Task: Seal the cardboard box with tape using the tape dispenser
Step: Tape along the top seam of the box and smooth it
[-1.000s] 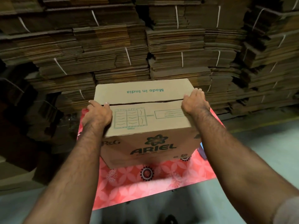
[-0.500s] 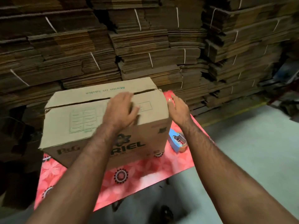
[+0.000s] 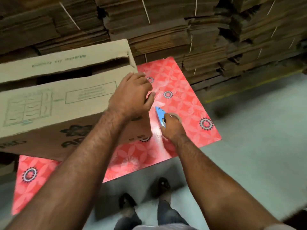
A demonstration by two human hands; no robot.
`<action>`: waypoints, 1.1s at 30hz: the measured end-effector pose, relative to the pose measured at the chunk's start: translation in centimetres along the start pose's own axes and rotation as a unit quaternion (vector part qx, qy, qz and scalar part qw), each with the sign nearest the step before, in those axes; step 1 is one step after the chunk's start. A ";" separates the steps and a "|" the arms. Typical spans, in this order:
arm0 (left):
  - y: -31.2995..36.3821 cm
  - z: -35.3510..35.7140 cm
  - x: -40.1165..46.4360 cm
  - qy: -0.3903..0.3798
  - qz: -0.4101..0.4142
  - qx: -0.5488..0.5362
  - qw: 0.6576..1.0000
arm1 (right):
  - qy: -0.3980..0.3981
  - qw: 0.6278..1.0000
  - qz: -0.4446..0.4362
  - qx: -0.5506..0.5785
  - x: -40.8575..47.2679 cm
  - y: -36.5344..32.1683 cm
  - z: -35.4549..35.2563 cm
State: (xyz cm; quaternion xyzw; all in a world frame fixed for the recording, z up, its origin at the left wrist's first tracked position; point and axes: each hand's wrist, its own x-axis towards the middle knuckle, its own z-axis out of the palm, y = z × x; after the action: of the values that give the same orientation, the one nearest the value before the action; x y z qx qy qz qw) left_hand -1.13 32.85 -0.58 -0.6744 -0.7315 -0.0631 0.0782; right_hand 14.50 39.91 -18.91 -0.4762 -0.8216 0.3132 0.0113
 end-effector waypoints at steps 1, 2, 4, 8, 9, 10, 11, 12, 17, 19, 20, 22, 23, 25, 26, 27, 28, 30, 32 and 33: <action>0.0 0.2 0.0 0.002 0.001 0.001 1.000 | -0.004 1.000 0.005 -0.007 0.5 0.1 0.8; 0.0 0.4 -0.1 0.003 0.003 0.002 1.000 | -0.010 1.000 0.016 -0.012 0.9 0.0 1.2; 0.0 0.5 -0.1 0.004 0.004 -0.003 1.000 | -0.025 0.999 0.042 -0.022 1.4 0.0 2.0; -0.1 0.6 -0.2 0.024 0.004 -0.020 0.999 | -0.022 0.994 0.091 0.054 2.0 0.0 2.4; -0.1 0.6 -0.2 0.029 0.004 -0.024 0.999 | -0.016 0.992 0.100 0.078 2.0 -0.2 1.9; 0.0 0.6 -0.2 0.031 0.003 -0.028 0.999 | 0.000 0.991 0.100 0.093 1.8 -0.6 1.1; 0.1 0.5 -0.3 0.031 0.002 -0.033 0.999 | 0.038 0.989 0.083 0.117 1.6 -0.7 -0.1; 0.2 0.4 -0.3 0.033 0.001 -0.042 0.999 | 0.067 0.988 0.060 0.129 1.4 -1.0 -1.6; -0.3 -0.8 -0.9 0.131 -0.020 -0.205 0.970 | 0.133 0.974 0.003 0.184 -0.1 -4.7 -12.4; -0.9 -2.3 -1.1 0.198 -0.059 -0.247 0.947 | 0.171 0.960 -0.011 0.223 -0.3 -7.1 -16.9; -1.5 -3.2 -1.2 0.221 -0.088 -0.258 0.936 | 0.186 0.952 -0.029 0.243 -0.7 -8.7 -19.0; -2.7 -5.2 -1.3 0.242 -0.162 -0.297 0.909 | 0.204 0.940 -0.083 0.259 -1.5 -12.0 -22.0; -3.5 -6.5 -1.3 0.238 -0.203 -0.333 0.890 | 0.205 0.940 -0.110 0.251 -2.1 -13.8 -23.0; -5.3 -9.2 -1.6 0.224 -0.284 -0.448 0.818 | 0.200 0.949 -0.165 0.179 -2.9 -17.6 -23.8; -6.3 -10.4 -1.9 0.225 -0.312 -0.521 0.762 | 0.197 0.952 -0.193 0.132 -3.3 -19.7 -23.6; -7.2 -11.7 -2.5 0.228 -0.336 -0.582 0.705 | 0.192 0.952 -0.223 0.086 -3.6 -21.6 -23.1; -8.2 -12.8 -3.4 0.233 -0.353 -0.623 0.658 | 0.184 0.949 -0.251 0.046 -4.0 -23.5 -22.3; -10.3 -14.5 -5.8 0.246 -0.376 -0.662 0.600 | 0.162 0.940 -0.301 -0.009 -5.1 -27.0 -20.3; -12.5 -15.3 -8.9 0.260 -0.394 -0.679 0.563 | 0.137 0.927 -0.347 -0.036 -6.3 -30.0 -18.0; -13.6 -15.5 -10.5 0.262 -0.401 -0.682 0.553 | 0.123 0.922 -0.365 -0.046 -6.8 -31.4 -17.0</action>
State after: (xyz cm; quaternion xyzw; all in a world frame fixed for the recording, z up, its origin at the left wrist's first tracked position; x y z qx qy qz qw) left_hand -13.46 18.42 12.65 -0.1162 -0.6115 -0.7416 -0.2502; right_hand -0.72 32.09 13.12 -0.1785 -0.9439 0.1882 0.2043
